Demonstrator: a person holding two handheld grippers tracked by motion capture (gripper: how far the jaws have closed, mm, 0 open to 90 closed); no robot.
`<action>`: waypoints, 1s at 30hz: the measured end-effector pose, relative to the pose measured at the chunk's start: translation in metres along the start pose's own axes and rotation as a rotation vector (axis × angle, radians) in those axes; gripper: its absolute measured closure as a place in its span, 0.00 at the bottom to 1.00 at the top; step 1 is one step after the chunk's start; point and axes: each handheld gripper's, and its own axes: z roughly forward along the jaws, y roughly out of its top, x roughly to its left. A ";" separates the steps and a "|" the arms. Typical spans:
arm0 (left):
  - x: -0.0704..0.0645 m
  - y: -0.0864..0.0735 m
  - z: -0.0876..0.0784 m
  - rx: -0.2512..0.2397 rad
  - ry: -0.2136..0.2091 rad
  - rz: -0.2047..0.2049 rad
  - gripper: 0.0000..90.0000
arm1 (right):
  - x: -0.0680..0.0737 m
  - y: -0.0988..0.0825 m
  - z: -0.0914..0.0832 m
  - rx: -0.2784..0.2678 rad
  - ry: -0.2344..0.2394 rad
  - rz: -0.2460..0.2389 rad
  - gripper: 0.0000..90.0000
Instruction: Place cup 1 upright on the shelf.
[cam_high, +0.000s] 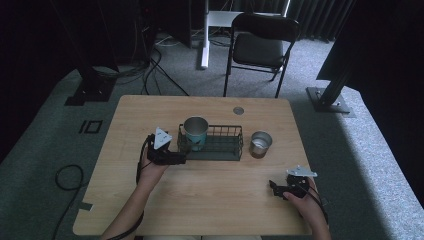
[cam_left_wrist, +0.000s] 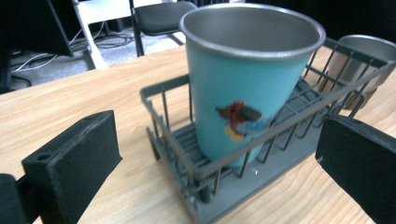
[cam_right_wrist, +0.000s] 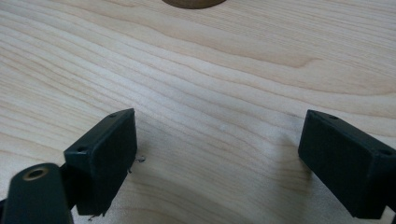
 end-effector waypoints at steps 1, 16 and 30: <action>0.000 -0.002 -0.001 0.006 0.001 -0.001 0.00 | 0.000 0.000 0.000 0.000 0.000 0.000 0.12; 0.014 -0.030 -0.015 0.066 -0.004 -0.023 0.00 | 0.000 0.000 0.000 0.000 0.000 0.000 0.12; 0.027 -0.066 -0.024 0.133 0.042 -0.059 0.00 | 0.000 0.000 0.000 -0.001 0.000 -0.002 0.12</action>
